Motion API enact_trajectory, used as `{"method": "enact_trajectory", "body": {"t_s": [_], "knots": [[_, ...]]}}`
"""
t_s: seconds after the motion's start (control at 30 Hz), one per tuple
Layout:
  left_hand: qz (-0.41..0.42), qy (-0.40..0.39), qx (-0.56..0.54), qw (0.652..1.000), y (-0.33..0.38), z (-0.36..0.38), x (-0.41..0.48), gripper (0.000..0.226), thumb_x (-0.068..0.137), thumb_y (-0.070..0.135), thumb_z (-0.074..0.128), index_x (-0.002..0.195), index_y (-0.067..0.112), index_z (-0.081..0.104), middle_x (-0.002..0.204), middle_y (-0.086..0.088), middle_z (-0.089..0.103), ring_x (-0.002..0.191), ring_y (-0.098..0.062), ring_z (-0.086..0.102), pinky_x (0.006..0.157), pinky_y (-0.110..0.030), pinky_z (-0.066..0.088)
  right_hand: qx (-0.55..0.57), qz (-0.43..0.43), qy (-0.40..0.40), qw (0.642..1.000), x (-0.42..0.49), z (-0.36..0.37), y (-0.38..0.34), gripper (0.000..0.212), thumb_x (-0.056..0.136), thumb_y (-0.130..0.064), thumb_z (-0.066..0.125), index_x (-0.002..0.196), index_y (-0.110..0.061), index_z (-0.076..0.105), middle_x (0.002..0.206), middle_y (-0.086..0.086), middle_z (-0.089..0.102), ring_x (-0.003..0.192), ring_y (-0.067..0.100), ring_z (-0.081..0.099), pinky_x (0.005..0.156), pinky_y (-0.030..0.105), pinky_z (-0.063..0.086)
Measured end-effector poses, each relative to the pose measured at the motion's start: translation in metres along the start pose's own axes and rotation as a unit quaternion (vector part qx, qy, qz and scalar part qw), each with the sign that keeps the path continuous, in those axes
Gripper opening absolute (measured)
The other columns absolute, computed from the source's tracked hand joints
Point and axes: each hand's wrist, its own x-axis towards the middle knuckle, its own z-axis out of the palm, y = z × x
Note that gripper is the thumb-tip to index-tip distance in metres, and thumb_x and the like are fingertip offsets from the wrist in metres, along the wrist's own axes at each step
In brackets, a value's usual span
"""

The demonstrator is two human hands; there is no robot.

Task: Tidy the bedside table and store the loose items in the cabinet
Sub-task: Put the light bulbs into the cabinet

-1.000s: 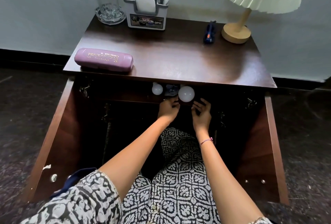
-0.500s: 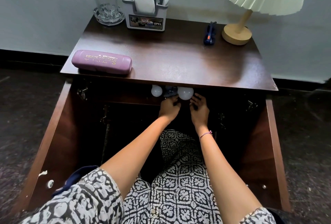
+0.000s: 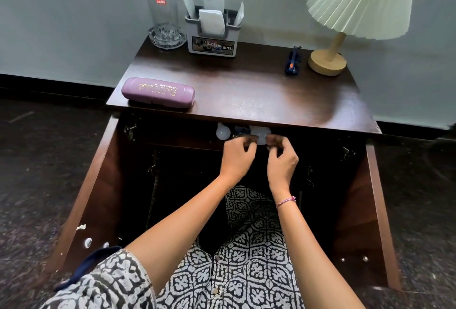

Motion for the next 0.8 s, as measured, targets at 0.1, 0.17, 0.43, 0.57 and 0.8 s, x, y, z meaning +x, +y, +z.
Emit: {"method": "enact_trajectory", "body": {"t_s": [0.1,0.17,0.43,0.57,0.8], "knots": [[0.089,0.023,0.008,0.996,0.02,-0.011,-0.002,0.019,0.086,0.009,0.052,0.094,0.009,0.07,0.085,-0.004,0.072,0.074,-0.011,0.063,0.072,-0.021,0.05,-0.026,-0.142,-0.01,0.989,-0.003,-0.005,-0.028,0.02,0.082,-0.001,0.049,0.085,-0.013,0.065,0.084,-0.004,0.064,0.078,0.002,0.058,0.075,0.009,0.046],[0.132,0.045,-0.001,0.99,0.031,-0.019,0.001,0.022,0.083,0.001,0.052,0.097,0.006,0.068,0.089,-0.007,0.072,0.08,-0.017,0.065,0.076,-0.023,0.05,-0.054,-0.214,-0.027,0.975,0.001,-0.005,-0.044,0.019,0.083,-0.008,0.047,0.084,-0.01,0.066,0.083,0.0,0.062,0.076,0.007,0.056,0.073,0.01,0.042],[0.189,0.086,0.056,0.977,0.06,-0.044,0.038,0.026,0.082,-0.001,0.049,0.101,0.001,0.067,0.095,-0.015,0.071,0.085,-0.029,0.064,0.078,-0.026,0.044,-0.07,-0.261,-0.031,0.962,0.047,0.014,-0.088,0.014,0.08,0.005,0.05,0.079,0.0,0.063,0.082,0.014,0.062,0.073,0.025,0.06,0.068,0.015,0.039],[0.162,0.08,0.082,0.98,0.06,-0.051,0.061,0.024,0.083,-0.001,0.05,0.099,0.004,0.068,0.094,-0.014,0.07,0.085,-0.028,0.063,0.077,-0.028,0.043,-0.074,-0.265,-0.057,0.96,0.065,0.028,-0.096,0.014,0.08,0.009,0.052,0.078,0.001,0.063,0.081,0.013,0.063,0.072,0.024,0.061,0.067,0.024,0.045],[0.134,0.059,0.106,0.984,0.057,-0.055,0.08,0.021,0.083,0.001,0.051,0.095,0.003,0.069,0.092,-0.014,0.07,0.087,-0.029,0.062,0.078,-0.029,0.042,-0.087,-0.236,-0.08,0.965,0.078,0.044,-0.091,0.014,0.081,0.007,0.054,0.079,-0.001,0.066,0.084,0.013,0.066,0.074,0.022,0.062,0.068,0.016,0.041]]}}
